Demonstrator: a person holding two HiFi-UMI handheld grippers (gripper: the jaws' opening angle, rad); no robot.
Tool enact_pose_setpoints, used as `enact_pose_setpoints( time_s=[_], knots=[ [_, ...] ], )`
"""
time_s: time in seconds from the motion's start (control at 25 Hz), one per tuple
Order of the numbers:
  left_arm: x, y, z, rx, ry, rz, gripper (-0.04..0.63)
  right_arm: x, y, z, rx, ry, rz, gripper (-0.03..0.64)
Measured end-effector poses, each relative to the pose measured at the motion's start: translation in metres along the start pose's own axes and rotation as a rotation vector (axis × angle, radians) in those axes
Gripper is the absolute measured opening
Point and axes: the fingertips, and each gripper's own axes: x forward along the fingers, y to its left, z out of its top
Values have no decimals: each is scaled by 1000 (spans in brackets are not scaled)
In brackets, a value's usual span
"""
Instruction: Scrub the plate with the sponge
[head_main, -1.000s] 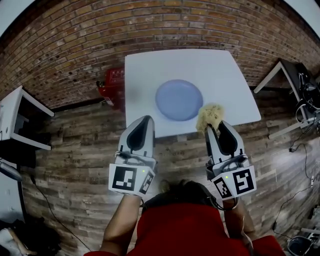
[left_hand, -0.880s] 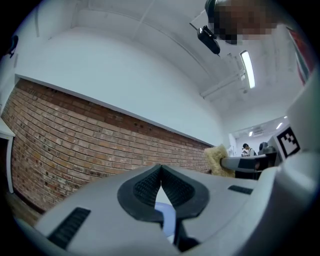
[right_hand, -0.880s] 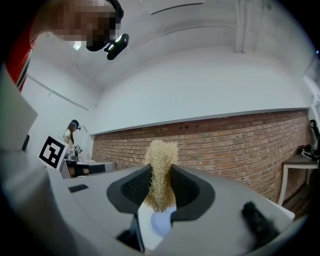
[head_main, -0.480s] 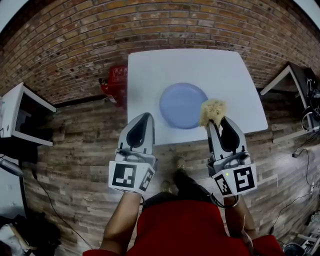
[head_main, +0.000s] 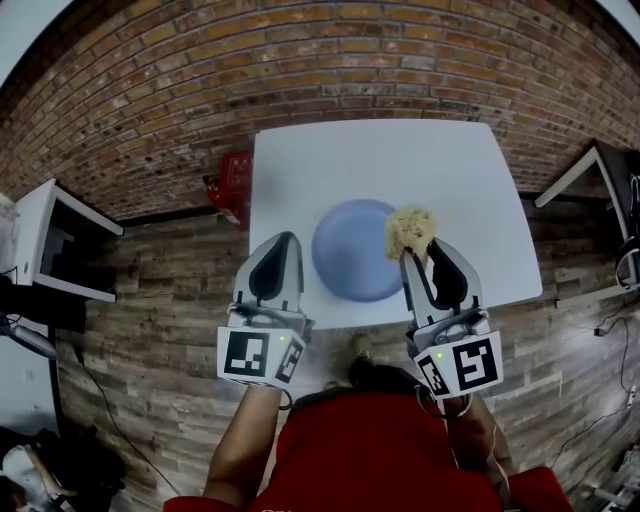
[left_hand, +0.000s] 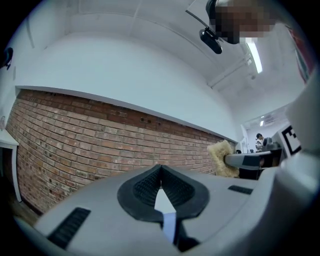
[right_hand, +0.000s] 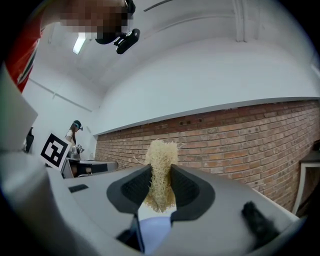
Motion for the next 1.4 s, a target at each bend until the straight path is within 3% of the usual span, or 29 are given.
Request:
enact_pose_setpoints(
  time_s=[0.32,0.72,1.04,1.12,1.4],
  knots=[
    [49,3,-23,19,58,59,15,41,-33,-12,-6,27,54,120],
    [86,29,-79,-52,246,65,17,85,-52,-39,-5,116,30,120],
    [100,43,-112,-81,367,33,22,111,-54,-72,20,258,-8,120],
    [102,46,-122,-91,400,25,103,118,-52,-81,22,294,-10,120],
    [106,50,-167,-106,549,-2,169,138,-41,-132,58,469,-4,120]
  ],
)
